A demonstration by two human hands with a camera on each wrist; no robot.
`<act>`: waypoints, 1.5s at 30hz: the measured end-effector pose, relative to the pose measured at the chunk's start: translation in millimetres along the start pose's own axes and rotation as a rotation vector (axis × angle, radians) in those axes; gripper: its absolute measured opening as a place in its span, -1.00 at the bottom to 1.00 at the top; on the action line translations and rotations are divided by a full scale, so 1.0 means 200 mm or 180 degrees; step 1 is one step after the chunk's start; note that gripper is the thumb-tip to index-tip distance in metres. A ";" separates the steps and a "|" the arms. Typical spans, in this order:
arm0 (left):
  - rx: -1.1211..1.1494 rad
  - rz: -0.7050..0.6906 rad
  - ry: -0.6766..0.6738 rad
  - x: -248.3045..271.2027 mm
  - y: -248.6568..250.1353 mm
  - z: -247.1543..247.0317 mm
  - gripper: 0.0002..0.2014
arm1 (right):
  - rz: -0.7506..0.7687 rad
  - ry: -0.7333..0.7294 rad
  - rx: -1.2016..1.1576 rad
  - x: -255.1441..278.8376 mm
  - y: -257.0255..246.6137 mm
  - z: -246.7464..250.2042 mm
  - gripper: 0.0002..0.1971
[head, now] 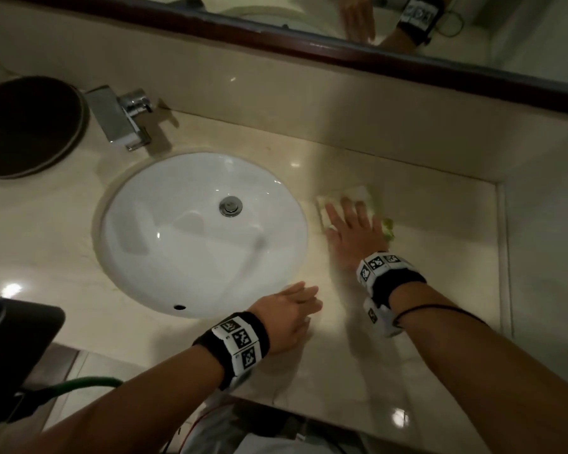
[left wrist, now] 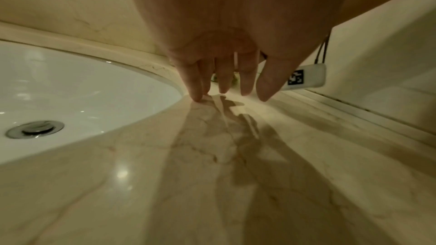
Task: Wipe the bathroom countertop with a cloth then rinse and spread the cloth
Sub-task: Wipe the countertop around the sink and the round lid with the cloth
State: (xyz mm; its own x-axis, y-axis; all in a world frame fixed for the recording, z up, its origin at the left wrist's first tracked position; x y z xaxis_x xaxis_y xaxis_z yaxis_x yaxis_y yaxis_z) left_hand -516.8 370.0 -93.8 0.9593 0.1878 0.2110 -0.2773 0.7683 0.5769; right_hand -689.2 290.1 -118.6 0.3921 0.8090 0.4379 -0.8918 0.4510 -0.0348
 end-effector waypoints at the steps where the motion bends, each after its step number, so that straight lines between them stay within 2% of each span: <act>1: 0.0092 0.0023 0.0096 0.02 -0.02 0.01 -0.56 | -0.0060 -0.0027 0.0013 -0.05 -0.03 0.02 -0.45; 4: 0.0238 0.0054 0.0150 0.09 -0.07 0.02 -0.58 | -0.0222 -0.0145 0.0072 -0.16 -0.12 0.05 -0.45; 7: 0.0248 -0.0109 0.0030 0.11 -0.10 0.03 -0.59 | -0.0224 -0.0138 0.0130 -0.18 -0.17 0.06 -0.45; 10: 0.0241 -0.0296 0.0070 0.10 -0.11 0.08 -0.56 | 0.0047 -0.0026 0.0265 -0.10 -0.18 0.04 -0.43; 12: 0.0335 -0.0267 0.0160 0.08 -0.14 0.13 -0.61 | 0.0193 -0.0016 0.0306 0.01 -0.18 -0.02 -0.42; 15: 0.0314 -0.0202 -0.0002 0.05 -0.17 0.15 -0.65 | 0.0399 -0.0051 0.0383 0.19 -0.18 -0.13 -0.39; 18: 0.0246 -0.0383 -0.0102 0.04 -0.16 0.15 -0.64 | 0.0434 -0.0092 0.0402 0.26 -0.17 -0.18 -0.39; 21: 0.0185 -0.0604 0.0005 0.04 -0.16 0.14 -0.66 | 0.0312 -0.0178 0.0334 0.23 -0.16 -0.19 -0.40; 27: 0.0083 -0.0659 0.0369 0.02 -0.15 0.16 -0.70 | 0.0066 0.0023 0.0099 0.04 -0.22 -0.07 -0.42; 31: -0.0050 -0.0515 0.0527 0.00 -0.14 0.17 -0.70 | -0.0080 0.0106 -0.0081 -0.13 -0.26 0.02 -0.43; 34: -0.0285 -0.0438 0.0564 -0.04 -0.11 0.17 -0.64 | -0.0119 0.0238 -0.0009 -0.14 -0.26 0.04 -0.43; 36: -0.0285 -0.0208 0.0445 -0.09 -0.10 0.16 -0.57 | -0.0086 0.0254 -0.0042 -0.13 -0.25 0.06 -0.44; 40: -0.0340 0.0177 -0.0086 -0.19 -0.10 0.09 -0.43 | -0.0285 0.0103 -0.0237 -0.12 -0.07 0.06 -0.45; 45: -0.0839 0.0479 -0.0572 -0.28 -0.05 0.03 -0.41 | -0.0717 0.0191 -0.0369 -0.04 0.49 0.04 -0.45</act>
State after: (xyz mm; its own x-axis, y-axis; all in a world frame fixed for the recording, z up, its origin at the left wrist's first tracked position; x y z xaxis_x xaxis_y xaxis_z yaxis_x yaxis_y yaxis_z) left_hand -568.3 347.8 -106.8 0.8774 0.2183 0.4271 -0.3689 0.8762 0.3101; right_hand -781.2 324.4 -119.3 0.5937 0.7026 0.3923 -0.7500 0.6598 -0.0466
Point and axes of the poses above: each hand's wrist, its own x-axis away from the middle knuckle, its own z-axis out of the back of the hand, y = z × x, the point moved 8 cm from there along -x, towards the middle knuckle, and after that the axes turned 12 degrees about -z, right-handed, at the moved point
